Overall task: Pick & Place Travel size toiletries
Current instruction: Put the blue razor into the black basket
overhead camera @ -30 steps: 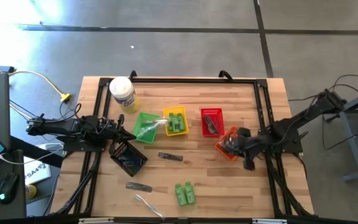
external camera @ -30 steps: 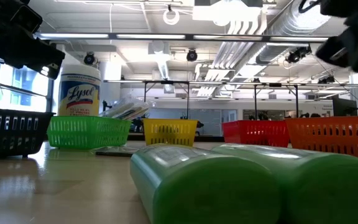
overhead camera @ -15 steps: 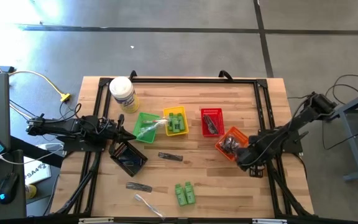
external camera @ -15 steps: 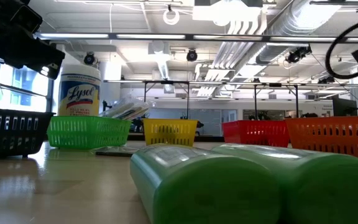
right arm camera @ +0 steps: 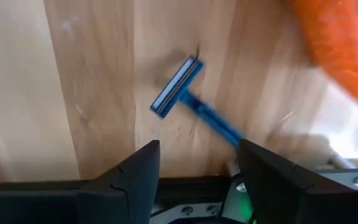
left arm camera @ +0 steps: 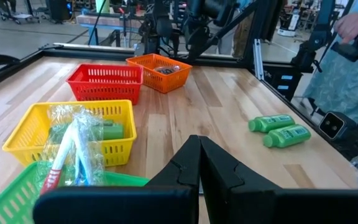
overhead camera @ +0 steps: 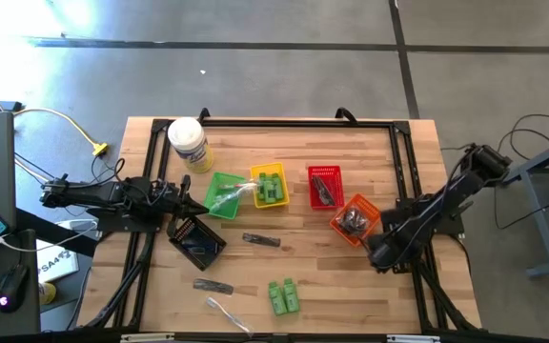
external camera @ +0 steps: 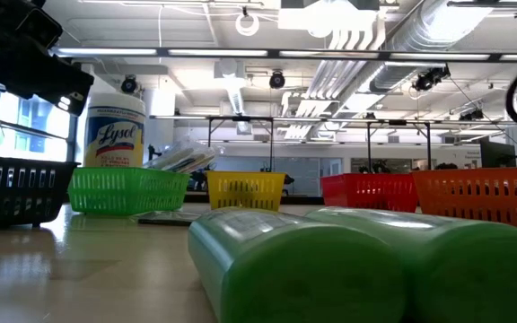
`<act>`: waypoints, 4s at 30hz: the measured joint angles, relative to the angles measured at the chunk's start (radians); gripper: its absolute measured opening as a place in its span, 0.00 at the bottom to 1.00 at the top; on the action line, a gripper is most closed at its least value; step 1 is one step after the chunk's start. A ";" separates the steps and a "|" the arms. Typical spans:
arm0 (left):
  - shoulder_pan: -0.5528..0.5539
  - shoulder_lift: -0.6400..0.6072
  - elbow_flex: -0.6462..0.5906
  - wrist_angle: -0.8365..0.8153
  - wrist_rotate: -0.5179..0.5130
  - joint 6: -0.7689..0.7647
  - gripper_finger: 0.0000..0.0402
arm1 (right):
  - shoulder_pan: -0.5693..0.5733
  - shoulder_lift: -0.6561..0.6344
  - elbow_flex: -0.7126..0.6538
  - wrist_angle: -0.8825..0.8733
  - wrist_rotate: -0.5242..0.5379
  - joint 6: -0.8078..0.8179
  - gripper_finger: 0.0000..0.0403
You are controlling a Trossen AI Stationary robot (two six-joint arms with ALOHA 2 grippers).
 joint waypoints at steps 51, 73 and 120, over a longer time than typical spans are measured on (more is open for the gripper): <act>0.000 0.000 -0.002 0.014 0.000 -0.031 0.00 | 0.037 0.097 -0.133 0.568 0.015 0.228 0.16; 0.000 0.000 0.000 0.016 0.018 -0.035 0.00 | 0.036 -0.097 -0.084 0.816 0.234 0.035 0.05; 0.000 0.770 0.328 0.428 -0.183 -0.004 0.47 | -0.302 -0.692 -0.517 1.862 0.238 -0.726 0.06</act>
